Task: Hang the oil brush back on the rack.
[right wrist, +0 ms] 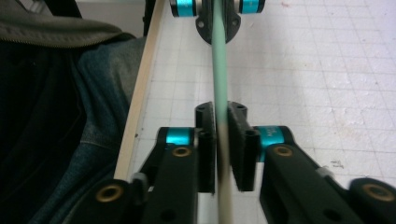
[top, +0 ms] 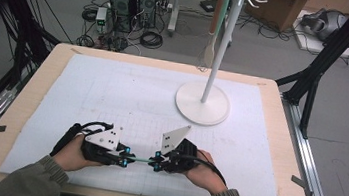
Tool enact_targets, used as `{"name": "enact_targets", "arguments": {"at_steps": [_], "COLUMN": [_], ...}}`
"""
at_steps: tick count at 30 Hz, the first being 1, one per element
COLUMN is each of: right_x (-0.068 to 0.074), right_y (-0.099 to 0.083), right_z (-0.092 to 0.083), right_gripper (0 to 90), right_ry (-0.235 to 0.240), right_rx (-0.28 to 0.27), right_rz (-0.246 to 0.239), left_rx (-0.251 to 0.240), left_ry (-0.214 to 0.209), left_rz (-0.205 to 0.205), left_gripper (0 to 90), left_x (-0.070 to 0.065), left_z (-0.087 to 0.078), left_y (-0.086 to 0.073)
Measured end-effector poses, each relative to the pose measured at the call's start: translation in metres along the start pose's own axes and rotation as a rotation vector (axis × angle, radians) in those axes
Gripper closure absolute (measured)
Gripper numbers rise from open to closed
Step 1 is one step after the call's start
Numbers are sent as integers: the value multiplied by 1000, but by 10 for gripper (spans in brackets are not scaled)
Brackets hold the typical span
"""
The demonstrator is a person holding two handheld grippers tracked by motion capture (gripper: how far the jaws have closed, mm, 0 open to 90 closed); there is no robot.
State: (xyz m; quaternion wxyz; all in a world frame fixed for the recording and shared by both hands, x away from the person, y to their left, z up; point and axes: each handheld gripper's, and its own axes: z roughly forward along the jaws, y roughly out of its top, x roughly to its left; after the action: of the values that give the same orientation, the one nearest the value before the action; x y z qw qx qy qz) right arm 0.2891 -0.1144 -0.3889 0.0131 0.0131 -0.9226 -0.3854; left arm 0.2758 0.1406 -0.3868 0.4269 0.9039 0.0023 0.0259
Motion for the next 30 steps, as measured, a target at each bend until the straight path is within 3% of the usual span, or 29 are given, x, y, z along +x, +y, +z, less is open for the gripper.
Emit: {"name": "enact_targets", "arguments": {"at_steps": [3, 5, 6, 13, 18, 21, 25, 30], "right_x": [0, 0, 0, 0, 1, 1, 4, 6], "right_y": [1, 0, 0, -1, 0, 1, 8, 15], "right_z": [0, -1, -2, -6, -2, -1, 2, 7], "right_gripper": [847, 847, 847, 847, 845, 833, 801, 792], "right_ry": [-12, -17, -24, -43, -36, -24, -55, -49], "right_rx": [22, 24, 20, -14, -14, 4, 56, 106], "right_rz": [3, 2, 5, 24, 11, 16, -7, -25], "left_rx": [-8, -16, -23, -40, -29, -16, -2, 33], "left_ry": [8, 20, 21, 18, -15, -5, -3, 6], "left_rz": [-20, -60, -68, -83, -48, -27, -13, 13], "left_gripper": [818, 683, 667, 668, 822, 830, 831, 831], "left_x": [1, 3, 5, 6, 4, 2, 1, -2], "left_z": [2, 1, 0, -4, -4, -4, -4, -1], "left_y": [-2, -3, -5, -5, -2, -1, 0, 5]}}
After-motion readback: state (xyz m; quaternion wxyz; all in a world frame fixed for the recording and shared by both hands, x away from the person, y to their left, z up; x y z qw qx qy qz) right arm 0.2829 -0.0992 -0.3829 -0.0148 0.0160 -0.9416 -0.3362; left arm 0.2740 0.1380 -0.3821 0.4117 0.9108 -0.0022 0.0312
